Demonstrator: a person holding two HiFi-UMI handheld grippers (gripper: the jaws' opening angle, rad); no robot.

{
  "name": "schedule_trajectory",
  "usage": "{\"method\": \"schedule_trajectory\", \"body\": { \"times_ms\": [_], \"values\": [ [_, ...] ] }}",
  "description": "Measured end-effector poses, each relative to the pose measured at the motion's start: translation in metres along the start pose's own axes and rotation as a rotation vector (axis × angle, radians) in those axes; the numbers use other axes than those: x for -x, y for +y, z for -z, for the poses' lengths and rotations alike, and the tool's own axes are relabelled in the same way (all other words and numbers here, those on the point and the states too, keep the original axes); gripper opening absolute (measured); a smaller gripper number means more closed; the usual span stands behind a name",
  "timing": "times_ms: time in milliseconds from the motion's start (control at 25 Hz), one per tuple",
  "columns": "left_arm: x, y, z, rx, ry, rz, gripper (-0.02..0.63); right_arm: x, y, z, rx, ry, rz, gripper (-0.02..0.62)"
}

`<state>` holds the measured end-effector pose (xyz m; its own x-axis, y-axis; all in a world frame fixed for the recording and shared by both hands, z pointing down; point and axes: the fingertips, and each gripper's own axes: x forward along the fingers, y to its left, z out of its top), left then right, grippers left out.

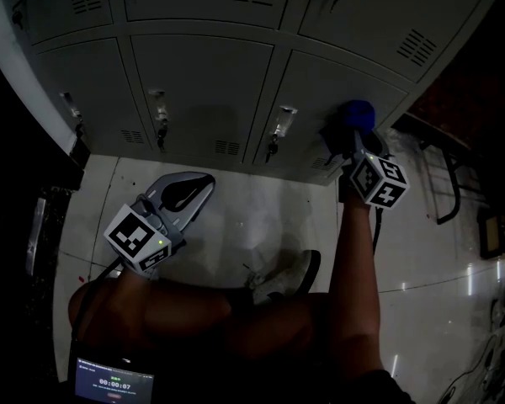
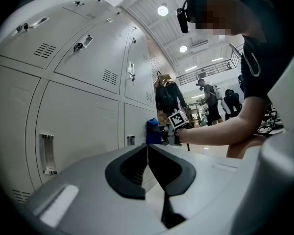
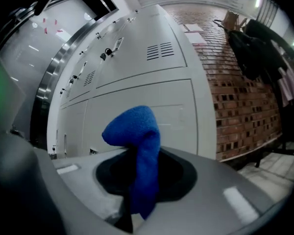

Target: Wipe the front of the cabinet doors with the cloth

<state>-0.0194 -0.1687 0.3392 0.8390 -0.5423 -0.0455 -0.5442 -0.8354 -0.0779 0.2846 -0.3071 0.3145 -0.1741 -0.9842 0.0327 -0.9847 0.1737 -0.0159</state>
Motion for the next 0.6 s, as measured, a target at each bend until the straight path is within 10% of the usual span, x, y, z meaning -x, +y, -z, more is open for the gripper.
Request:
{"method": "schedule_trajectory", "body": {
  "times_ms": [600],
  "values": [
    [-0.001, -0.001, 0.000, 0.001, 0.001, -0.002, 0.011, 0.024, -0.058, 0.003, -0.020, -0.015, 0.140, 0.074]
  ]
}}
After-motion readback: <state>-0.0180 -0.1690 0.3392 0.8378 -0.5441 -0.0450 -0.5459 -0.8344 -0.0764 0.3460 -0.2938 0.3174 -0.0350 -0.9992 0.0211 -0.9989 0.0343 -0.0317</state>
